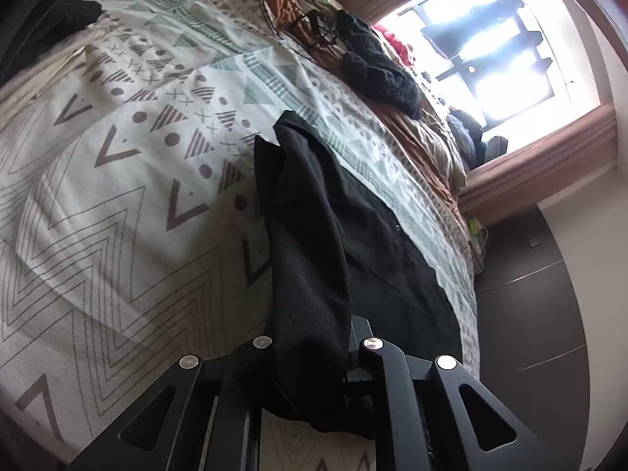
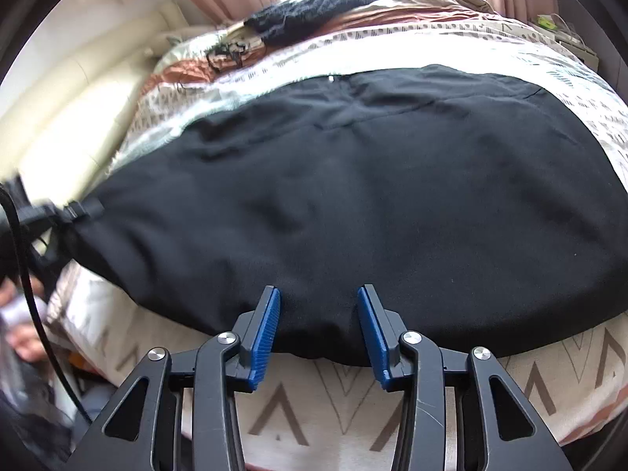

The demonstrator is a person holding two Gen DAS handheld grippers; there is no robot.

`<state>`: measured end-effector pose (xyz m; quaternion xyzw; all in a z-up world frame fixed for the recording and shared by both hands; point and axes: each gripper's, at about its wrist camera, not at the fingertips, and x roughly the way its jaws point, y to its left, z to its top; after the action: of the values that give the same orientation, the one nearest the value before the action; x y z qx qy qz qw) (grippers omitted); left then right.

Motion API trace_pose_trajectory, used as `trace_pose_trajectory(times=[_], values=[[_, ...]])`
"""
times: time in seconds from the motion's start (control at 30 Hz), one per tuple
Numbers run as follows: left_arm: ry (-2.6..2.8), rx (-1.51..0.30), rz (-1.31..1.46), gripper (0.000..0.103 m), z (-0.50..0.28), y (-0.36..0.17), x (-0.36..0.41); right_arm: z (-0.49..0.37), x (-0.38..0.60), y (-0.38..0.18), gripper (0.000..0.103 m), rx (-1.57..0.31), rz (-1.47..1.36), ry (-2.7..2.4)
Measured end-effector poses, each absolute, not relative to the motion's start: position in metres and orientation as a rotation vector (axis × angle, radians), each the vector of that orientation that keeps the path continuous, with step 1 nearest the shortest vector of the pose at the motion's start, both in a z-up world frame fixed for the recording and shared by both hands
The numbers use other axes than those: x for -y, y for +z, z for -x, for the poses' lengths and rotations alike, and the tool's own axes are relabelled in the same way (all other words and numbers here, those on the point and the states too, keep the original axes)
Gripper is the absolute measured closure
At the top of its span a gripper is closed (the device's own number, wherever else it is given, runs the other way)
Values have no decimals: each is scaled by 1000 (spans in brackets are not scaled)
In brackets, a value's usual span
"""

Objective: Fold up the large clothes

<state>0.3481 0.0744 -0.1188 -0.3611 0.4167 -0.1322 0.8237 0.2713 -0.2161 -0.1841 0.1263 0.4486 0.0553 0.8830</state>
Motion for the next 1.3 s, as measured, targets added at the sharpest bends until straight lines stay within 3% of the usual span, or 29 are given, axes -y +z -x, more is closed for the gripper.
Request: trace_pose_trajectory(times=[0.27, 0.43, 0.5, 0.97, 1.3], values=[[-434, -825, 711, 91, -355, -56, -20, -287, 229, -206, 68, -971, -344, 110], [-532, -796, 652, 91, -354, -21, 26, -290, 240, -212, 82, -974, -437, 153], [-567, -785, 634, 91, -356, -11, 43, -290, 243, -213, 83, -970, -472, 170], [-699, -802, 567, 91, -364, 27, 132, -244, 316, -178, 83, -714, -744, 176], [-741, -884, 502, 91, -390, 25, 211, -204, 394, -176, 83, -563, -930, 33]])
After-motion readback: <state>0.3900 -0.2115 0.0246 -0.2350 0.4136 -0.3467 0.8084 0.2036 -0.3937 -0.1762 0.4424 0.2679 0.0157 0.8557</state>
